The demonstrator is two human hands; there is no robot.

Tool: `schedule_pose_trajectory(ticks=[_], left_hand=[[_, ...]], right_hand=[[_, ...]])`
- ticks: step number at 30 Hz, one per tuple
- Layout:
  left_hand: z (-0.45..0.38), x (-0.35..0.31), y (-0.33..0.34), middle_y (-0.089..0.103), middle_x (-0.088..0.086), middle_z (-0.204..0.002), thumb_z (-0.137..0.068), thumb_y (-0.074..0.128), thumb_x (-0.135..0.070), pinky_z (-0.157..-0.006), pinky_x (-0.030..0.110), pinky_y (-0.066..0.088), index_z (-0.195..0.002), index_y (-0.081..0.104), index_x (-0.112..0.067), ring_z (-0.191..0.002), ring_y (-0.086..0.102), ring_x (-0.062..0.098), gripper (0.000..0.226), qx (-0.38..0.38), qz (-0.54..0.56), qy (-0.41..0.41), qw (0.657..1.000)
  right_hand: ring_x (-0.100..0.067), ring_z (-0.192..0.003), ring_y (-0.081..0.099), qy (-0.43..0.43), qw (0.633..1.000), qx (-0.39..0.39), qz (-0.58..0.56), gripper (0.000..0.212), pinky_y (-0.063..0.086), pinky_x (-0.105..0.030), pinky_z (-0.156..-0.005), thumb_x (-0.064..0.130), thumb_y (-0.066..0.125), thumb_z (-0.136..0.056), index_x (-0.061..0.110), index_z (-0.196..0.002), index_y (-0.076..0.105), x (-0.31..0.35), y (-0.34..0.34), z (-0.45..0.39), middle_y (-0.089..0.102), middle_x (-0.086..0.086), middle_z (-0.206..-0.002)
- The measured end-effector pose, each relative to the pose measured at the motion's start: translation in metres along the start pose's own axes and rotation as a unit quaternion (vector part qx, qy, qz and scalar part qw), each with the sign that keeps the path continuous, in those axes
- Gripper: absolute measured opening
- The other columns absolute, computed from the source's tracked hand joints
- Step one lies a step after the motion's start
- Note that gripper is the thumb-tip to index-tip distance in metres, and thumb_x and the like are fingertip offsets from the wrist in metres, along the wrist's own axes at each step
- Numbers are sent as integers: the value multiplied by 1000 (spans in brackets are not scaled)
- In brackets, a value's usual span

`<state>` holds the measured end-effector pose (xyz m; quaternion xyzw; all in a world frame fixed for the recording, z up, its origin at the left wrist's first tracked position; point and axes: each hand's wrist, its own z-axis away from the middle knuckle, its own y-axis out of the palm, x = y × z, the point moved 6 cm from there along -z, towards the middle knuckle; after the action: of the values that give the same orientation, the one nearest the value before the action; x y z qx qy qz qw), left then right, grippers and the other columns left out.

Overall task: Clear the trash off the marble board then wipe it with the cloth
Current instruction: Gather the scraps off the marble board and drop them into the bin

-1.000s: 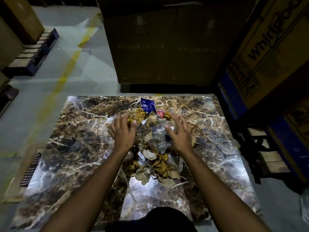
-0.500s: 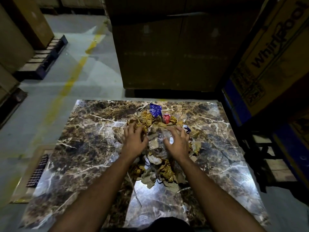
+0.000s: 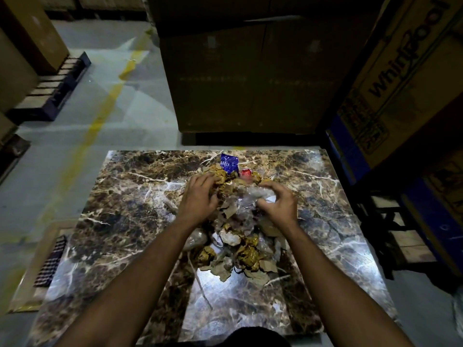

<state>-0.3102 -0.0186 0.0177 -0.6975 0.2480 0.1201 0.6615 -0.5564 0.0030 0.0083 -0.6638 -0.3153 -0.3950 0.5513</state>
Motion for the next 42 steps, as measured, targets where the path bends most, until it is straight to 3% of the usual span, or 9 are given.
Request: schedule_pose_trajectory(ticks=[3,6,10,13,18,26,29,36,42], left_hand=[[-6,-3,11,26,-4,-164,-84,74,-30,-122,61,15,-153,28,-39,-150,16,22,84,122,-69,46,989],[-3,-8,34,1,-4,-170,-70,78,-67,-115,68,-3,-156,5,-51,-153,2,36,114,257,-94,55,960],[1,-15,51,-13,3,-169,-58,76,-81,-112,73,-4,-151,-2,-61,-151,-1,49,123,300,-133,40,944],[3,-21,57,-12,7,-169,-61,70,-84,-113,74,-4,-149,4,-64,-152,-2,46,111,285,-195,57,937],[18,-39,64,9,2,-167,-76,57,-83,-117,63,-2,-150,27,-48,-151,7,32,87,187,-217,138,948],[29,-51,90,-1,-4,-169,-63,44,-99,-112,76,1,-148,13,-63,-152,-2,39,97,262,-118,58,956],[30,-54,99,5,-10,-168,-75,62,-81,-114,75,5,-146,17,-63,-153,-4,38,86,271,-90,21,958],[26,-47,94,32,-12,-158,-86,72,-49,-114,56,33,-134,50,-47,-147,16,26,53,184,-31,3,982],[30,-47,65,57,-15,-132,-89,71,-20,-102,38,41,-117,66,-31,-127,38,16,31,25,111,18,993]], right_hand=[[-13,-110,64,13,999,-32,-13,41,58,-34,-90,12,82,-73,33,-107,74,-4,-19,-8,68,6,-118],[-11,-113,64,36,997,-68,-19,41,57,-35,-93,11,81,-73,34,-107,74,-18,-38,-9,69,9,-120],[-15,-112,64,57,992,-107,-15,40,55,-31,-91,9,84,-74,36,-102,72,-37,-56,1,70,4,-119],[-19,-110,63,72,990,-121,-12,41,46,-19,-81,10,84,-74,37,-101,71,-50,-60,10,69,1,-118],[-17,-110,65,82,985,-146,-33,40,50,-26,-88,5,82,-72,32,-101,74,-64,-69,22,70,3,-118],[-26,-116,60,100,983,-152,-12,45,52,-39,-93,14,82,-72,52,-91,68,-77,-69,23,68,0,-122],[-31,-122,56,115,981,-154,-3,46,52,-43,-95,14,82,-72,53,-92,68,-77,-67,26,66,-3,-129],[-26,-116,57,114,983,-141,12,40,43,-24,-76,15,81,-75,44,-100,71,-77,-73,34,65,0,-124],[-27,-115,57,112,976,-189,12,38,44,-27,-79,14,78,-75,41,-99,69,-69,-83,38,66,-2,-121]])
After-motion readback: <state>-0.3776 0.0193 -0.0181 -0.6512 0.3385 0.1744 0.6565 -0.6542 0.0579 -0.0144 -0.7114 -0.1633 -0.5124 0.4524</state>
